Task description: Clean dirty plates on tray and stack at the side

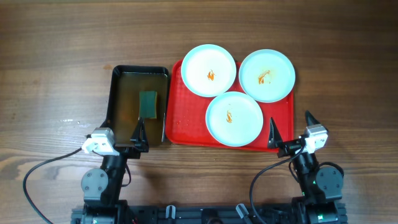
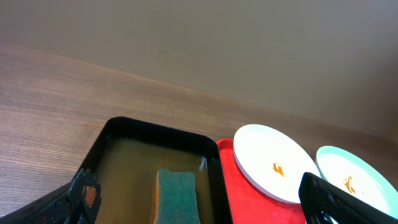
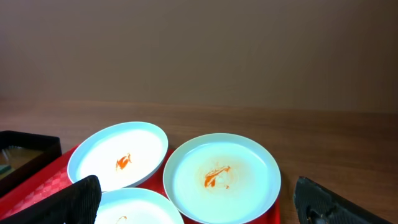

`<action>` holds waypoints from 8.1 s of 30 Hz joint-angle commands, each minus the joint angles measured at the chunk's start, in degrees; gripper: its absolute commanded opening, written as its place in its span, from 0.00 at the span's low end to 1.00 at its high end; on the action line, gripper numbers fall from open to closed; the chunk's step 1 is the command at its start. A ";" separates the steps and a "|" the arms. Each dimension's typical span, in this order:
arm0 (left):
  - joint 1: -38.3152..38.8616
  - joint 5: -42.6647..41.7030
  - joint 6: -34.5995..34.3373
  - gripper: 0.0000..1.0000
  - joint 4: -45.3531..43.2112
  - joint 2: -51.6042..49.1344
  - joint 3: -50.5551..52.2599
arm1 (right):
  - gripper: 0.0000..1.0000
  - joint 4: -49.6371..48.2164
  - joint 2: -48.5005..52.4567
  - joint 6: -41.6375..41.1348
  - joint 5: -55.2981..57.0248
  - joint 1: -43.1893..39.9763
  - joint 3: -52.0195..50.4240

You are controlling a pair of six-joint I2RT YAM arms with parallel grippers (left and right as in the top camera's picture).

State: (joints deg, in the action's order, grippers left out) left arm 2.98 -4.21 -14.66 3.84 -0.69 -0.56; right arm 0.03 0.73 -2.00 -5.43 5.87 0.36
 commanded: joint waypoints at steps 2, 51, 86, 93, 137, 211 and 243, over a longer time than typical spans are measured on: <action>-0.22 -0.87 0.92 1.00 0.17 0.31 0.22 | 0.99 -0.20 -0.09 0.52 0.79 0.28 -0.07; -0.22 5.79 0.92 1.00 40.24 -58.45 -51.84 | 0.99 51.32 57.42 -9.68 -2.16 0.28 60.50; 6.56 4.72 5.25 0.42 19.87 -99.60 -51.87 | 0.99 50.53 67.10 -7.17 -8.07 0.28 60.35; 6.56 7.41 5.27 0.46 18.14 -98.68 -52.19 | 0.99 50.58 68.37 -7.21 -7.50 0.28 60.28; 10.80 6.25 0.44 0.04 26.64 -86.31 -53.24 | 0.65 50.12 87.97 -7.15 -8.17 0.28 59.95; 26.36 -10.99 -11.02 0.04 10.88 -86.55 -53.09 | 0.04 45.20 103.34 -13.00 -13.70 4.61 58.34; 9.86 10.12 2.69 0.63 19.17 -99.67 -52.92 | 0.05 45.35 103.34 -12.98 -13.73 4.61 58.34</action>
State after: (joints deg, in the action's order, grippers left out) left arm 13.10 4.78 -12.49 25.21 -99.55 -53.69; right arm 45.15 103.18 -14.33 -19.09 10.46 59.29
